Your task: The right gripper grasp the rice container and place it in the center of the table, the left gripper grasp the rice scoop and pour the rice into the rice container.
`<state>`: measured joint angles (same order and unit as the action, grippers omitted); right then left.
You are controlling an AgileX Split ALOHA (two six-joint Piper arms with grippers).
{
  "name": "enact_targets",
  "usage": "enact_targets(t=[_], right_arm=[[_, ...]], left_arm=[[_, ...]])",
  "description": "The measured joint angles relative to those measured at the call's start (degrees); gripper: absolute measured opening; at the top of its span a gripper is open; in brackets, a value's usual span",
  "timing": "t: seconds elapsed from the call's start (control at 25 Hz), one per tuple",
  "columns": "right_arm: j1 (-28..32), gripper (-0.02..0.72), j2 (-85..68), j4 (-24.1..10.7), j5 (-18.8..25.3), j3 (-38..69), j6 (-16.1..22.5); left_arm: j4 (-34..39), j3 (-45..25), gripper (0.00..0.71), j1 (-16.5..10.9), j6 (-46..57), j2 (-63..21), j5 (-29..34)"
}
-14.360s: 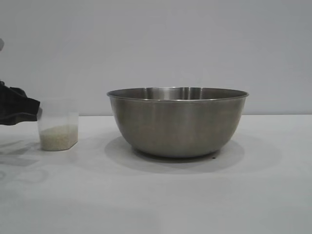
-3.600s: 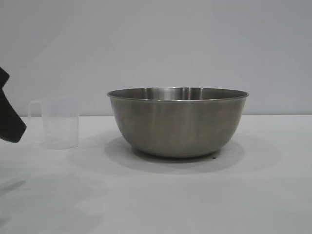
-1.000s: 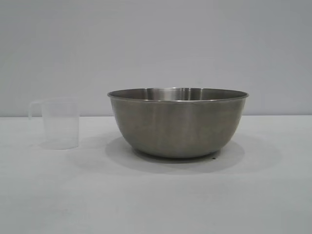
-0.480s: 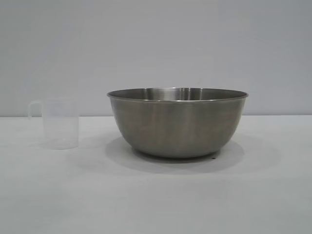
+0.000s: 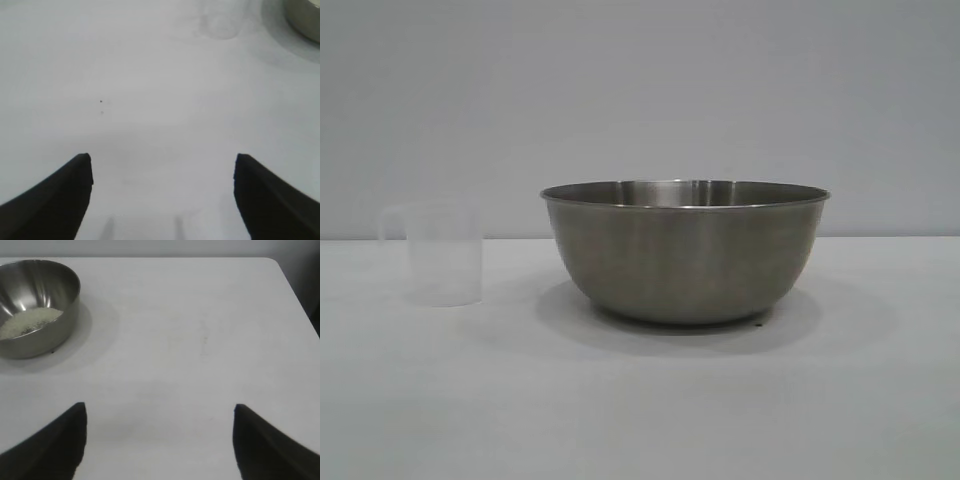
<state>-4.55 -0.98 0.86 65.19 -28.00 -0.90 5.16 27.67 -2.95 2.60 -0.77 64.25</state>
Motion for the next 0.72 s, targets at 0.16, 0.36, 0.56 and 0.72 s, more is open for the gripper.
enact_targets(t=[0.16, 0.36, 0.56, 0.72], right_arm=[[-2.95, 0.566, 0.0, 0.0, 0.0, 0.0, 0.0], [-3.19, 0.566, 0.0, 0.0, 0.0, 0.0, 0.0], [-2.66, 0.566, 0.0, 0.0, 0.0, 0.0, 0.0], [-2.66, 0.566, 0.0, 0.0, 0.0, 0.0, 0.0]], left_arm=[[0.0, 0.0, 0.515, -0.16, 0.0, -0.23, 0.0], [0.0, 0.0, 0.515, -0.25, 0.0, -0.23, 0.0], [0.0, 0.0, 0.515, -0.25, 0.0, -0.23, 0.0], [0.0, 0.0, 0.515, -0.25, 0.0, -0.23, 0.0]])
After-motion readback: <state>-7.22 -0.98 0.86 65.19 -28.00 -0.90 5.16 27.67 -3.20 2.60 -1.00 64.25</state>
